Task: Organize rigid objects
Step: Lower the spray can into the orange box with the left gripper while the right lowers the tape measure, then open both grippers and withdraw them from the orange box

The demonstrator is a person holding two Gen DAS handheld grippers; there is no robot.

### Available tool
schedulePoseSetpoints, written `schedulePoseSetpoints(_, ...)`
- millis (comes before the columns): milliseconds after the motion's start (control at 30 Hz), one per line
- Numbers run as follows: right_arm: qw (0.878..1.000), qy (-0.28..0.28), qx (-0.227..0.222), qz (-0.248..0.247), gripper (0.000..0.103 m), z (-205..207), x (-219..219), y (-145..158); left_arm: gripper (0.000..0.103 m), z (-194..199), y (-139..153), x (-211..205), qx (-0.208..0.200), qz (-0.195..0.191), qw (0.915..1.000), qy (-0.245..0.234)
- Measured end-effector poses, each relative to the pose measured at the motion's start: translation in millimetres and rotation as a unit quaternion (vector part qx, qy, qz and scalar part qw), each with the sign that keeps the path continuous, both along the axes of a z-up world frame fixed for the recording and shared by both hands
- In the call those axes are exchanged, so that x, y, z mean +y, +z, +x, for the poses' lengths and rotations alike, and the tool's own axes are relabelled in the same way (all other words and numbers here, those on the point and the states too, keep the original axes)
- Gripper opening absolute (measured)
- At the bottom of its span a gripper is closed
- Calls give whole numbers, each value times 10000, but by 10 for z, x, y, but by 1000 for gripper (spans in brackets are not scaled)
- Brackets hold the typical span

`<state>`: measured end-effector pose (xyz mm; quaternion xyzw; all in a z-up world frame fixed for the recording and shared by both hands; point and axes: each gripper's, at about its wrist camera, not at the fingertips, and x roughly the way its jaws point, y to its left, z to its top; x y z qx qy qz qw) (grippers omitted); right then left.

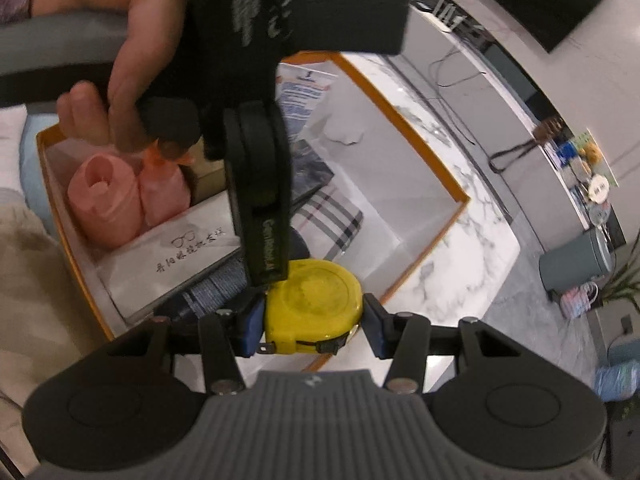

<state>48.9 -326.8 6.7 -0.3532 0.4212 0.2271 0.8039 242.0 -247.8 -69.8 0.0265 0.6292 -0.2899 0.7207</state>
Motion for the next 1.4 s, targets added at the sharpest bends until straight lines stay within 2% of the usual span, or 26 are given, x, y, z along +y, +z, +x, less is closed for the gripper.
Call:
schedulePoseSetpoints(167, 9987, 269, 393, -165, 50, 60, 98, -45, 51, -62, 183, 127, -409, 36, 9991, -53)
schedulePoseSetpoints(333, 9927, 555, 902, -578, 50, 134, 226, -135, 52, -85, 374, 326, -746, -39, 9972, -34)
schedulePoseSetpoints(600, 9735, 757, 1779, -1225, 50, 331, 335, -335, 54, -169, 571, 496, -1060, -90, 9943, -19)
schedulePoseSetpoints(733, 9654, 685, 2122, -1354, 50, 407, 338, -439, 57, -231, 633, 593, -1173, -120, 9930, -9)
schedulePoseSetpoints(800, 9627, 654, 2242, -1368, 50, 437, 352, -473, 59, -280, 640, 633, -1271, 20, 9919, -67)
schedulePoseSetpoints(933, 9573, 683, 2343, -1548, 50, 449, 445, -519, 59, -378, 658, 739, -1481, 213, 9884, -256)
schedulePoseSetpoints(967, 9554, 696, 2393, -1583, 47, 451, 469, -527, 59, -385, 668, 773, -1479, 208, 9885, -241)
schedulePoseSetpoints(1167, 9513, 618, 2405, -1825, 47, 438, 518, -536, 59, -417, 756, 964, -1521, 3, 9883, -141)
schedulePoseSetpoints(1267, 9523, 540, 2350, -1871, 48, 418, 519, -470, 59, -451, 808, 1038, -1617, -158, 9866, -134)
schedulePoseSetpoints(1400, 9590, 427, 2092, -1865, 54, 366, 568, -274, 59, -519, 894, 1108, -1800, -291, 9832, -96)
